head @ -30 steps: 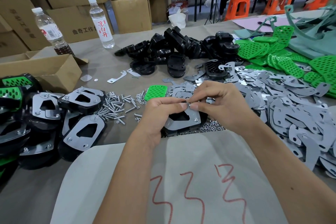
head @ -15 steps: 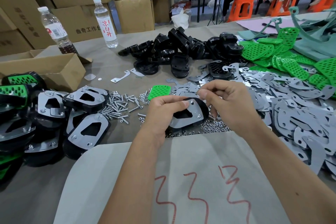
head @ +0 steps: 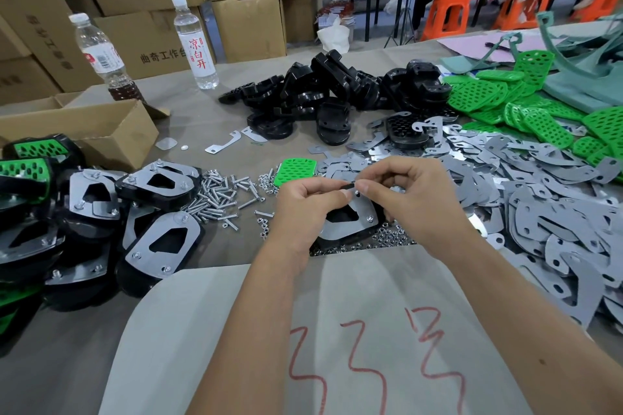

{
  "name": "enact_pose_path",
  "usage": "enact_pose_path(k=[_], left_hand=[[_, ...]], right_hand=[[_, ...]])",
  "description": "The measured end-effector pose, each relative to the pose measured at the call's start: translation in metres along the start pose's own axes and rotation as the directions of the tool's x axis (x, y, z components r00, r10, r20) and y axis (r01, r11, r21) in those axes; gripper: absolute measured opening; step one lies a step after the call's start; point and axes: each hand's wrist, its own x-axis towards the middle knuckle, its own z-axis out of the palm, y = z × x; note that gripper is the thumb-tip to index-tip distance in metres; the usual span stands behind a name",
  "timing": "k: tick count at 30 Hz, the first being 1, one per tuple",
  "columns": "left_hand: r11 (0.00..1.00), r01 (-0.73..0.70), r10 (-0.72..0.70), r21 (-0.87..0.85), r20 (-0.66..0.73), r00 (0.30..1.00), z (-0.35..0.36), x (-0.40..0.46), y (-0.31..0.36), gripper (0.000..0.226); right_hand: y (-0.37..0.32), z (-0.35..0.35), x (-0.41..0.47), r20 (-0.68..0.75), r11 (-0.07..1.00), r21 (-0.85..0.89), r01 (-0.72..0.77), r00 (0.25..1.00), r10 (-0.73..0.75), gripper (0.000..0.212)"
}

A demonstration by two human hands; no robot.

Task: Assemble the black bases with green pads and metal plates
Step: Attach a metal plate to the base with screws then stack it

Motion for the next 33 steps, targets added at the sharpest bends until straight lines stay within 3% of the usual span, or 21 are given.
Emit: enact_pose_path(k=[8, 11, 18, 22, 33], left_hand=[[1.0, 0.027, -0.027, -0.011, -0.009, 1.0, -0.0001, -0.001, 0.0017, 0.01], [0.999, 0.04, -0.04, -0.036, -0.007, 0.999, -0.0003, -0.0015, 0.0036, 0.022], [0.999, 0.045, -0.044, -0.024, 0.009, 0.999, -0.0005, -0.0011, 0.0026, 0.019], [0.999, 0.05, -0.05, -0.021, 0.025, 0.998, -0.0007, -0.001, 0.0031, 0.012], [0.996, 0.084, -0.083, -0.028, 0.003, 0.997, -0.0014, -0.001, 0.0032, 0.022]], right_hand=[[-0.0014, -0.0011, -0.0005, 0.055, 0.994, -0.074, 0.077, 0.996, -0.073, 0.013], [-0.0012, -0.0039, 0.0, 0.077, 0.99, -0.103, 0.098, 0.993, -0.09, 0.014], [0.0003, -0.001, -0.001, 0.006, 0.982, -0.134, 0.136, 0.991, -0.136, 0.01], [-0.0001, -0.0017, -0.0008, 0.029, 0.984, -0.101, 0.144, 0.989, -0.142, 0.012], [0.0053, -0.0047, 0.0012, 0.076, 0.996, -0.005, 0.085, 0.994, -0.084, 0.016]])
